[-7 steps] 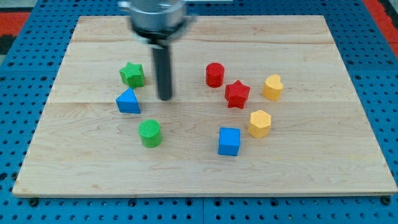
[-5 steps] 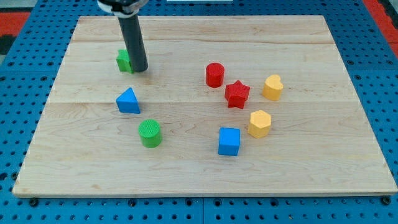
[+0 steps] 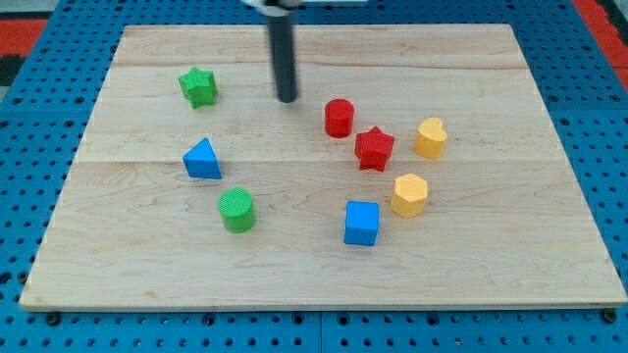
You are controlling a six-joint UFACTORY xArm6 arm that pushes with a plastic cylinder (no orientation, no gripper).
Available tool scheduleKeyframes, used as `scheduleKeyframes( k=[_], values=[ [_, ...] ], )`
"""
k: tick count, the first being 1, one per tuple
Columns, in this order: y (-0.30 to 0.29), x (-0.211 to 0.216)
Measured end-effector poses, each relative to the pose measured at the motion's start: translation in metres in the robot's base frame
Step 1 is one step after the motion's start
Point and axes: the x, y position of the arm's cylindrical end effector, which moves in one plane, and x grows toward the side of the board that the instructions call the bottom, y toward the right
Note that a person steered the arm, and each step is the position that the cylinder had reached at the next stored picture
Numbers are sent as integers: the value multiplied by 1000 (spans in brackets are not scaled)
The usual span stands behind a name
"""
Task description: Make the group of the red blocks and yellow blocks
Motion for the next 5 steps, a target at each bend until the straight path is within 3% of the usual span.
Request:
scheduleKeyframes(
  k=[2,3,4,5],
  values=[
    [32,37],
    [-5,23],
    [52,71],
    [84,79]
  ],
)
